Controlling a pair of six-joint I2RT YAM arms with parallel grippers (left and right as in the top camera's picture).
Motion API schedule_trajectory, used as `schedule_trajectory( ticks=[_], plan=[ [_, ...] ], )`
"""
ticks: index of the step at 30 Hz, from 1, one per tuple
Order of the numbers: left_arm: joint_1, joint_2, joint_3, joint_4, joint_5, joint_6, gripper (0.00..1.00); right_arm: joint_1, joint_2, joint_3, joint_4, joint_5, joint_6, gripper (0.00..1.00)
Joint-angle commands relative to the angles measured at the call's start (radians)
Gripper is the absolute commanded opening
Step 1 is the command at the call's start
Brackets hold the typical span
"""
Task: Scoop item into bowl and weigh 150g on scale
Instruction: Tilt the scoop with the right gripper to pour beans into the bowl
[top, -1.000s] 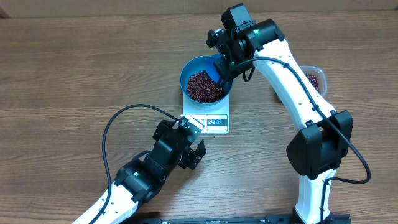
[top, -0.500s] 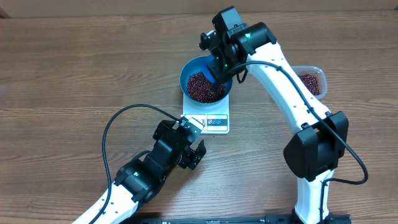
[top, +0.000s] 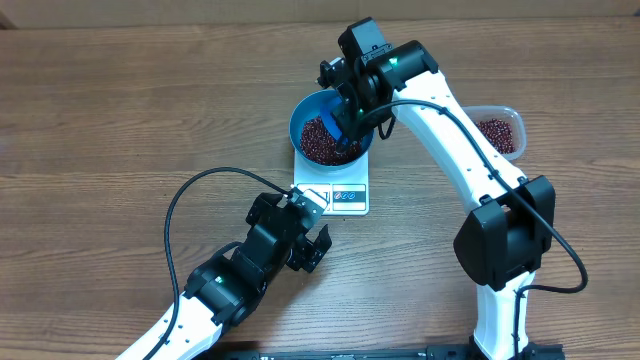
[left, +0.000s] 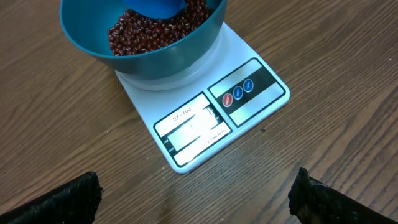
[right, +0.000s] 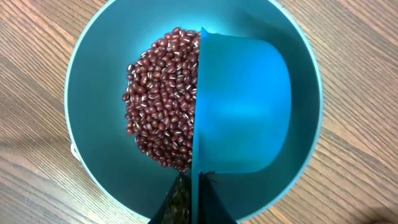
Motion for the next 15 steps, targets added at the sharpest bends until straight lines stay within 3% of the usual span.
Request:
schedule_trajectory(
  ticks=[1, 15],
  plan=[
    [0.005, -0.008, -0.005, 0.001, -0.010, 0.012, 0.99, 0.018, 0.027, -0.004, 0.003, -0.014, -0.001, 0.04],
    [0.005, -0.008, -0.005, 0.001, -0.010, 0.012, 1.00, 0.027, 0.035, -0.001, -0.070, -0.109, -0.001, 0.04]
  ],
)
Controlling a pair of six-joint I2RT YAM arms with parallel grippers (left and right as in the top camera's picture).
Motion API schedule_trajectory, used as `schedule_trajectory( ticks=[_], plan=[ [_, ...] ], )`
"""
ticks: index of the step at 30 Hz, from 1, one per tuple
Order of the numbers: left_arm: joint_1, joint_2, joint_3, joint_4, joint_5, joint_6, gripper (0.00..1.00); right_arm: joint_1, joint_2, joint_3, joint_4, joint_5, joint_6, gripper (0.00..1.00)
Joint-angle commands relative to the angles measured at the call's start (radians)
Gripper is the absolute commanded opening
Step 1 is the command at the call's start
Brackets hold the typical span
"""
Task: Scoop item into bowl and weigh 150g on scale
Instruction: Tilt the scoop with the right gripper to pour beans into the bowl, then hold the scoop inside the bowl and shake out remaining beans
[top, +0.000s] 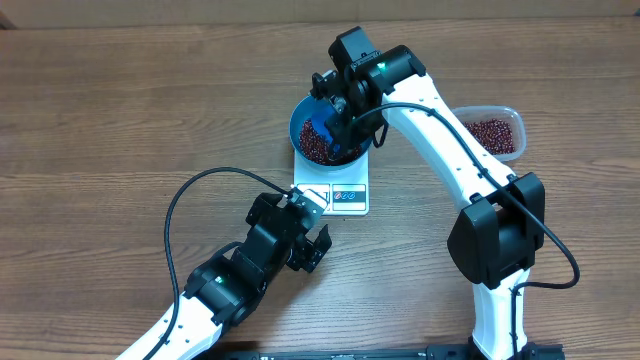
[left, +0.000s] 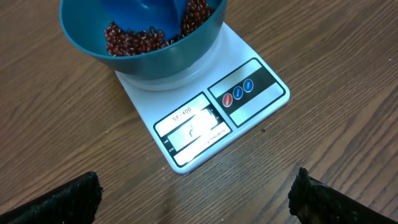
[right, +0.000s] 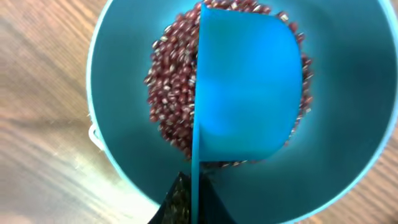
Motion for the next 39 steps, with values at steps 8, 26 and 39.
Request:
schedule_trajectory(
  ticks=[8, 26, 39],
  plan=[
    [0.005, -0.008, -0.005, 0.001, -0.010, 0.012, 1.00, -0.016, -0.002, 0.063, -0.040, -0.065, 0.000, 0.04],
    [0.005, -0.008, -0.005, 0.001, -0.010, 0.012, 0.99, -0.039, -0.047, 0.117, -0.118, -0.099, -0.001, 0.04],
    [0.005, -0.008, -0.005, 0.001, -0.010, 0.012, 1.00, -0.042, -0.129, 0.143, -0.113, -0.018, -0.031, 0.04]
  ],
)
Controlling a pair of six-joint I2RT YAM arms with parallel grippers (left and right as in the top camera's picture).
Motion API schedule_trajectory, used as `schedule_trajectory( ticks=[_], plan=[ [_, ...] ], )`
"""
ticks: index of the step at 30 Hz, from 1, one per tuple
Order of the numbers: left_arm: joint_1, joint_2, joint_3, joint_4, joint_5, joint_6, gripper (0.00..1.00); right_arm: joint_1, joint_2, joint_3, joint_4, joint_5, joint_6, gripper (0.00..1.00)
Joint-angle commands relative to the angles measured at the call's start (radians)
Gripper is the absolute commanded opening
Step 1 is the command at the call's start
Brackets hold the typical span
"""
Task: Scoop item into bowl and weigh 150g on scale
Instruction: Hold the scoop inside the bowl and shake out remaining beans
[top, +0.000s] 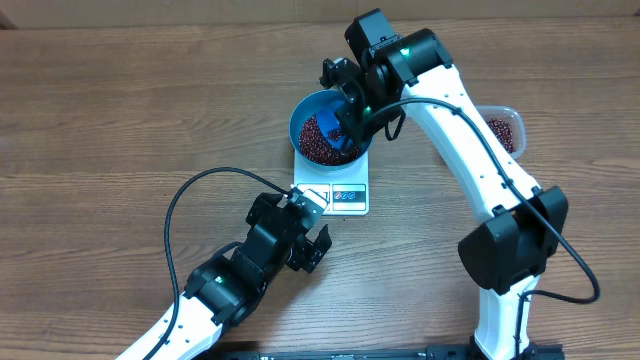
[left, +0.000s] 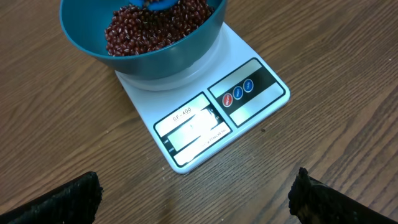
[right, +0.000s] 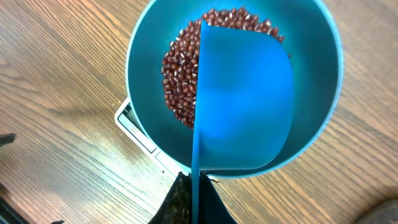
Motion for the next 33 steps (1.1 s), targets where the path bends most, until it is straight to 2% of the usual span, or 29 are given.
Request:
schedule_trajectory(
  ticks=[1, 14, 18, 33],
  plan=[
    [0.005, -0.008, -0.005, 0.001, -0.010, 0.012, 1.00, -0.006, -0.072, 0.041, 0.004, 0.016, -0.008, 0.04],
    [0.005, -0.008, -0.005, 0.001, -0.010, 0.012, 1.00, -0.006, -0.092, 0.041, -0.019, 0.058, -0.006, 0.04],
    [0.005, -0.008, -0.005, 0.001, -0.010, 0.012, 1.00, -0.006, -0.092, 0.041, 0.003, 0.174, 0.080, 0.04],
    [0.005, -0.008, -0.005, 0.001, -0.010, 0.012, 1.00, 0.036, -0.092, 0.041, 0.054, 0.236, 0.152, 0.04]
  ],
)
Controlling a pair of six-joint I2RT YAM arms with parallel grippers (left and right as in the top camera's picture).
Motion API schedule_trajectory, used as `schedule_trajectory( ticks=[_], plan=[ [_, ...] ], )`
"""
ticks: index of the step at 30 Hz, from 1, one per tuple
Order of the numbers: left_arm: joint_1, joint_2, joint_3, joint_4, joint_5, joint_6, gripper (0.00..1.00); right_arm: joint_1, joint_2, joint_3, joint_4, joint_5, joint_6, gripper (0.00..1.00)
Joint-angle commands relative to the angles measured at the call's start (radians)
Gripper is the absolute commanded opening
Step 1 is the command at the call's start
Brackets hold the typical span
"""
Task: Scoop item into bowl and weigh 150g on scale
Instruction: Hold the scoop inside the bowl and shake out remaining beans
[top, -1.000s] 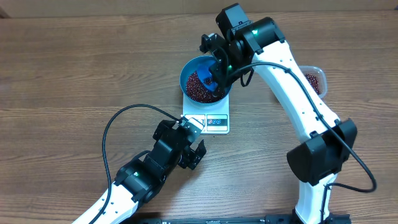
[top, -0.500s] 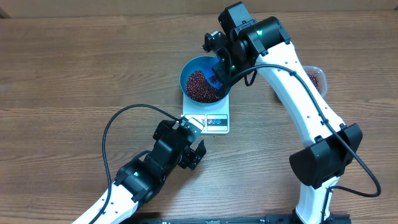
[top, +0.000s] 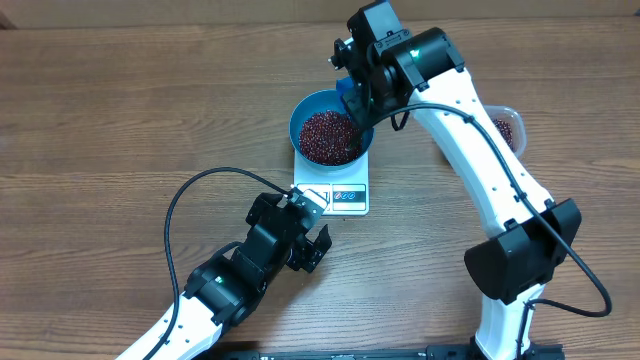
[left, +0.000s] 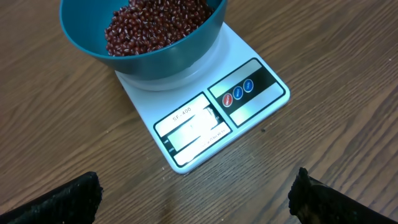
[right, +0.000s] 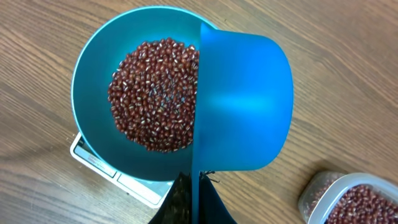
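A blue bowl (top: 330, 137) holding red beans (right: 155, 93) sits on the white scale (top: 335, 197); the bowl (left: 140, 37) and the scale's display (left: 189, 127) also show in the left wrist view. My right gripper (right: 194, 190) is shut on the handle of a blue scoop (right: 242, 102), held above the bowl's right rim; the scoop (top: 352, 95) looks empty. My left gripper (left: 196, 196) is open, low over the table in front of the scale, with nothing between its fingers.
A clear container of red beans (top: 503, 128) stands at the right, partly behind my right arm; its corner (right: 351, 196) shows in the right wrist view. Wooden table (top: 120, 120) all round. A black cable (top: 185, 200) loops by my left arm.
My right gripper has risen and shifted right with the scoop, which was low inside the bowl and now hangs over its right rim. The left arm has not moved.
The scoop was down in the bowl on the right side of the beans, then over the middle of them, then near the bowl's right side. Now it is lifted clear above the rim. My left gripper stayed open before the scale throughout.
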Motion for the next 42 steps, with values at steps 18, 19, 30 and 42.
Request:
schedule_trajectory(
  ticks=[18, 19, 30, 42],
  plan=[
    [0.005, -0.008, -0.005, 0.001, -0.010, 0.012, 0.99, 0.024, -0.044, 0.036, -0.005, 0.026, 0.024, 0.04],
    [0.005, -0.008, -0.005, 0.001, -0.010, 0.012, 1.00, 0.024, -0.044, 0.036, 0.004, 0.025, 0.024, 0.04],
    [0.005, -0.008, -0.005, 0.001, -0.010, 0.012, 0.99, 0.024, -0.043, 0.036, -0.009, 0.026, 0.027, 0.04],
    [0.005, -0.008, -0.005, -0.002, -0.010, 0.012, 1.00, 0.024, -0.043, 0.036, 0.007, 0.026, 0.027, 0.04]
  ],
)
